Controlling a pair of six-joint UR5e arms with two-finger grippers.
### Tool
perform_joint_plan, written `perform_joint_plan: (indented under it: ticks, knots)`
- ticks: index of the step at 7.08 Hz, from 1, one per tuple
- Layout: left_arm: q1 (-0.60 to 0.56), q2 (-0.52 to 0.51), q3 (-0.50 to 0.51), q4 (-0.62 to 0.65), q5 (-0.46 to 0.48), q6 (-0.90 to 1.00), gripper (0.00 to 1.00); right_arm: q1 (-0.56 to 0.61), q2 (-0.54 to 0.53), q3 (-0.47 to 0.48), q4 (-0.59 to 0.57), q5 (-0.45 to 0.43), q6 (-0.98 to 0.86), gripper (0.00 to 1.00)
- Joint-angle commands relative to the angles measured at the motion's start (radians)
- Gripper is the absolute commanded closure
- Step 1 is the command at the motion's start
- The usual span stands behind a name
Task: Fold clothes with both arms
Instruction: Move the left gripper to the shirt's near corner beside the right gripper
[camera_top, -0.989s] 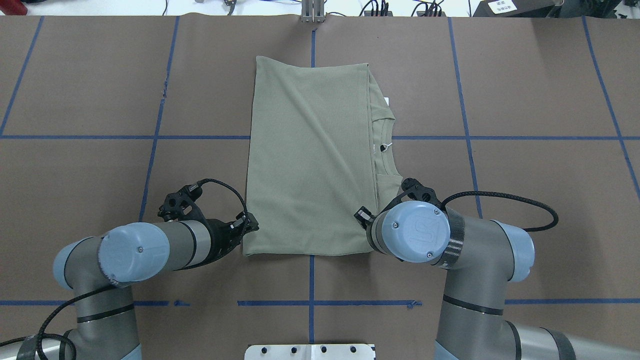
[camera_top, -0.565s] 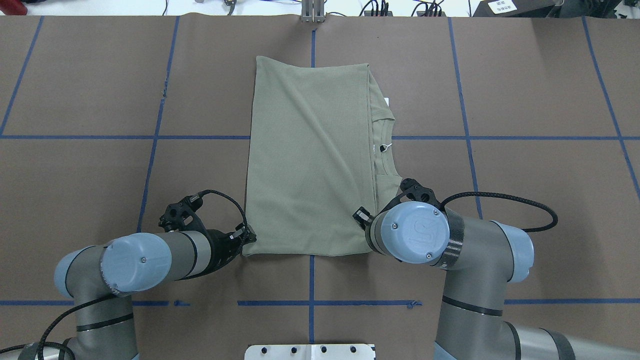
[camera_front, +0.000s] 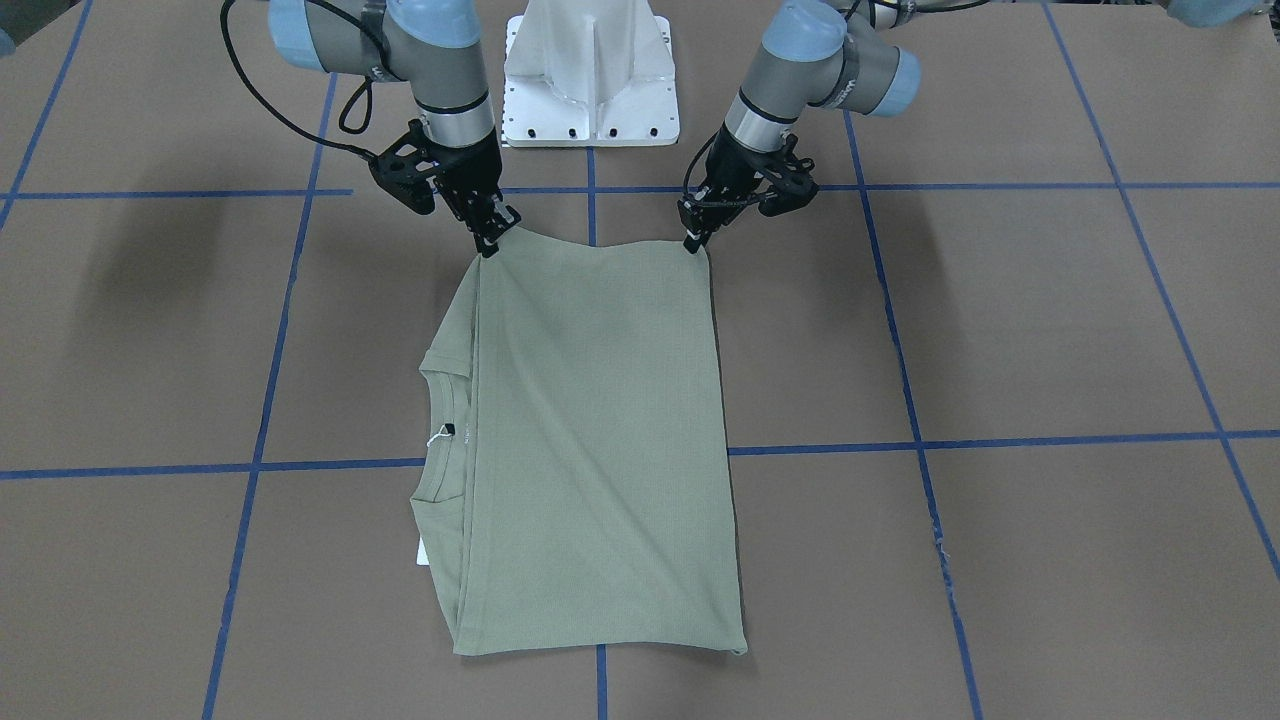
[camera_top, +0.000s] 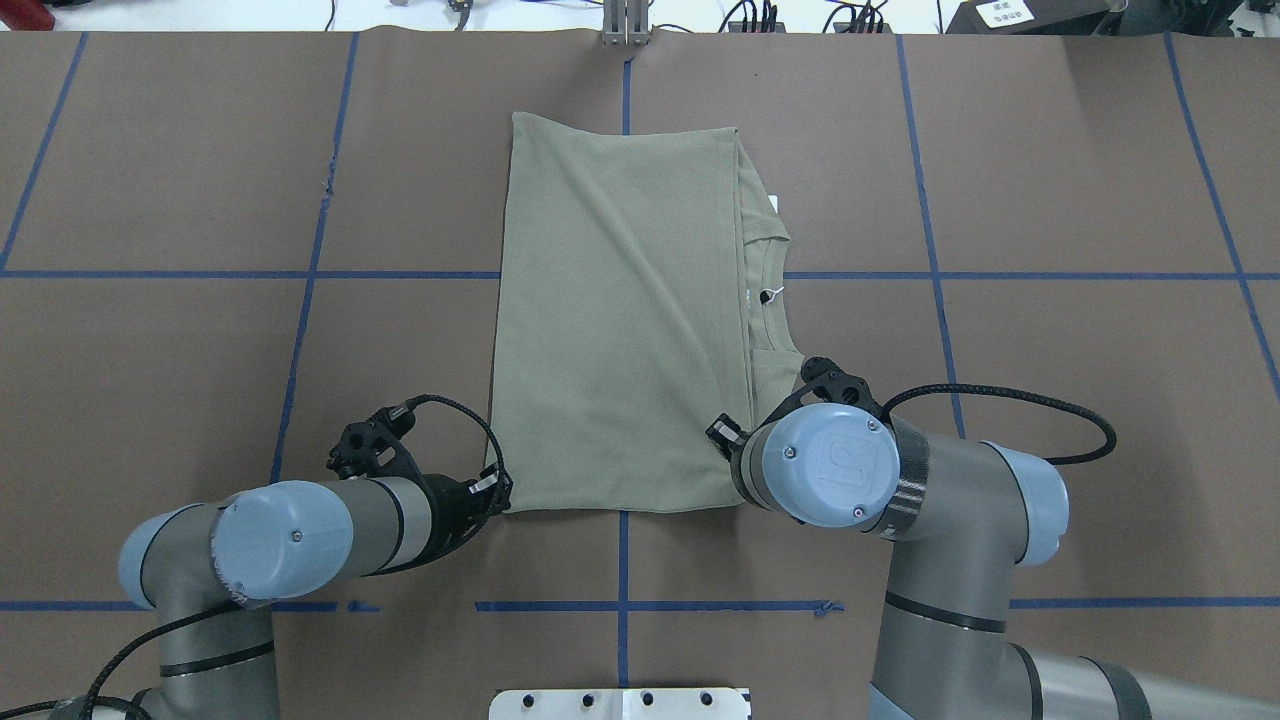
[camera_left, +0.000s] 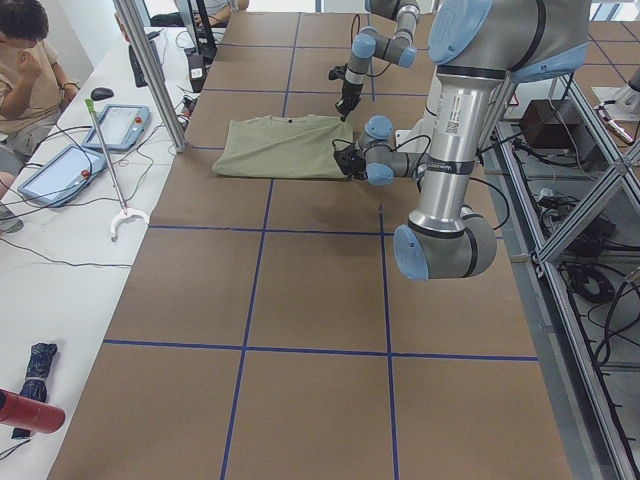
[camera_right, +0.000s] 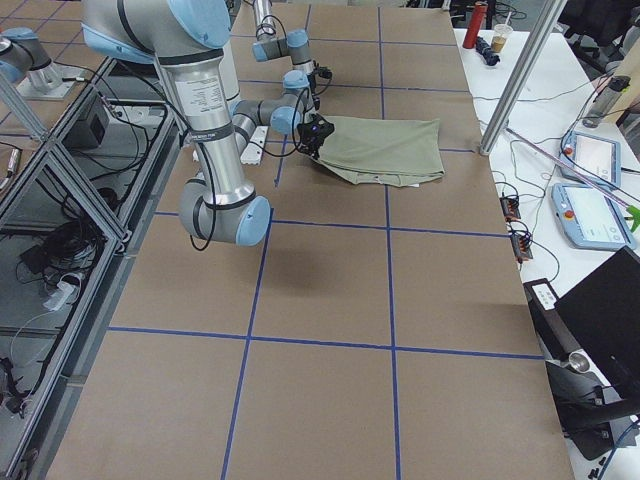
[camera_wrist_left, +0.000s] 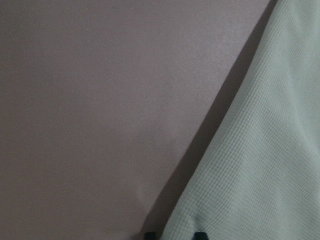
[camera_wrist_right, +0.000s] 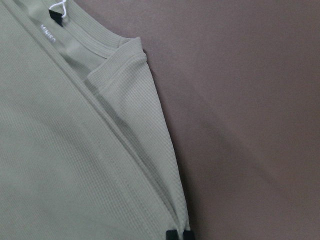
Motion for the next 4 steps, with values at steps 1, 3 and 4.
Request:
perform_joint_plan:
  ticks: [1,3,4]
  knots:
    - [-0.002,-0.002,-0.02,-0.001,-0.003,-0.001,1.0,-0.003,-0.002,0.0,0.0,-0.001,0.002,1.0]
    - [-0.005,0.054,-0.162,0.017,-0.004,-0.001,1.0,-0.024,-0.002,0.018,0.0,-0.006,0.005,1.0]
    - [0.006,0.092,-0.239,0.035,-0.006,-0.013,1.0,-0.04,-0.005,0.061,-0.003,-0.003,0.005,1.0]
